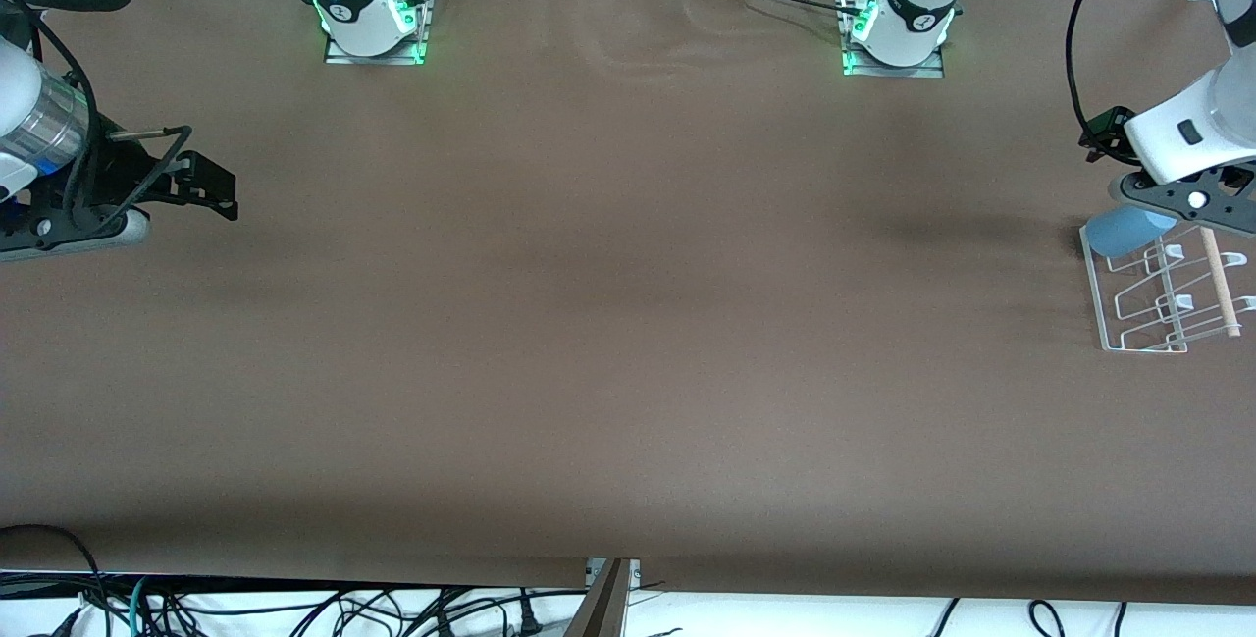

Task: Transfer cup to left arm and place on rack
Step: 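Open the left gripper and lift it away from the rack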

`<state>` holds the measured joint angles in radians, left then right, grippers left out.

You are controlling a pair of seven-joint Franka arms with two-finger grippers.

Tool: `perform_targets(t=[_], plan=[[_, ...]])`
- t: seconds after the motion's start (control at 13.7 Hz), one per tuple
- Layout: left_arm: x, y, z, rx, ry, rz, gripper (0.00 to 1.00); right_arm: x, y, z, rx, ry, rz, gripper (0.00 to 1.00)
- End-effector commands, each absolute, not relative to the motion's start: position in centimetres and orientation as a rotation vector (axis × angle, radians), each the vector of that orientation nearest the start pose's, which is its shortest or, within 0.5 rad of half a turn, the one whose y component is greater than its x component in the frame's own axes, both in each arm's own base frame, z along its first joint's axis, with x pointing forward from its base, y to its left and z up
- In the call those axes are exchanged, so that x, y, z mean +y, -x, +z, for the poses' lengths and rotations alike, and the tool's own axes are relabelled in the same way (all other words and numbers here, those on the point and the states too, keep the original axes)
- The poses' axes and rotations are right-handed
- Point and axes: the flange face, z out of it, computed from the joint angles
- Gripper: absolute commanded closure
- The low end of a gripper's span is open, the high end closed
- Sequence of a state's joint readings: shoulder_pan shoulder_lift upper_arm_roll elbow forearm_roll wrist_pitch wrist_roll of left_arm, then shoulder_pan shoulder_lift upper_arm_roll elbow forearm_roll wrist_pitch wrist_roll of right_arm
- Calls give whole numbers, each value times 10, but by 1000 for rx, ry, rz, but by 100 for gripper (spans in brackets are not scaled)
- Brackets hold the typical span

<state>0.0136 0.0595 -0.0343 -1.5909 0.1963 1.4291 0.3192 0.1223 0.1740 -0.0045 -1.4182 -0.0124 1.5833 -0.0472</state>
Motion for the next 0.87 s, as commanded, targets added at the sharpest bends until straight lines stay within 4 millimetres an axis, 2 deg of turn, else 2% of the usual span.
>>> perform_targets(t=[0.0, 0.15, 0.22, 0.36, 0.51, 0.58, 0.8], plan=[[6, -566, 596, 441, 2976, 265, 0, 72, -600, 601, -258, 3138, 7, 1], [4, -582, 611, 453, 2965, 45, 0, 72, -600, 601, -261, 3137, 9, 1], [2, -585, 624, 457, 2960, -8, 0, 72, -600, 601, -258, 3138, 9, 1], [-7, -582, 626, 422, 3042, 7, 0, 71, -600, 601, -258, 3139, 9, 1], [-10, -581, 626, 129, 3221, 0, 0, 71, -600, 601, -258, 3139, 9, 1], [-13, -579, 625, 48, 3227, 26, 0, 71, -600, 601, -258, 3139, 9, 1], [-9, -578, 624, 28, 3221, 56, 0, 71, -601, 600, -261, 3139, 12, 1]])
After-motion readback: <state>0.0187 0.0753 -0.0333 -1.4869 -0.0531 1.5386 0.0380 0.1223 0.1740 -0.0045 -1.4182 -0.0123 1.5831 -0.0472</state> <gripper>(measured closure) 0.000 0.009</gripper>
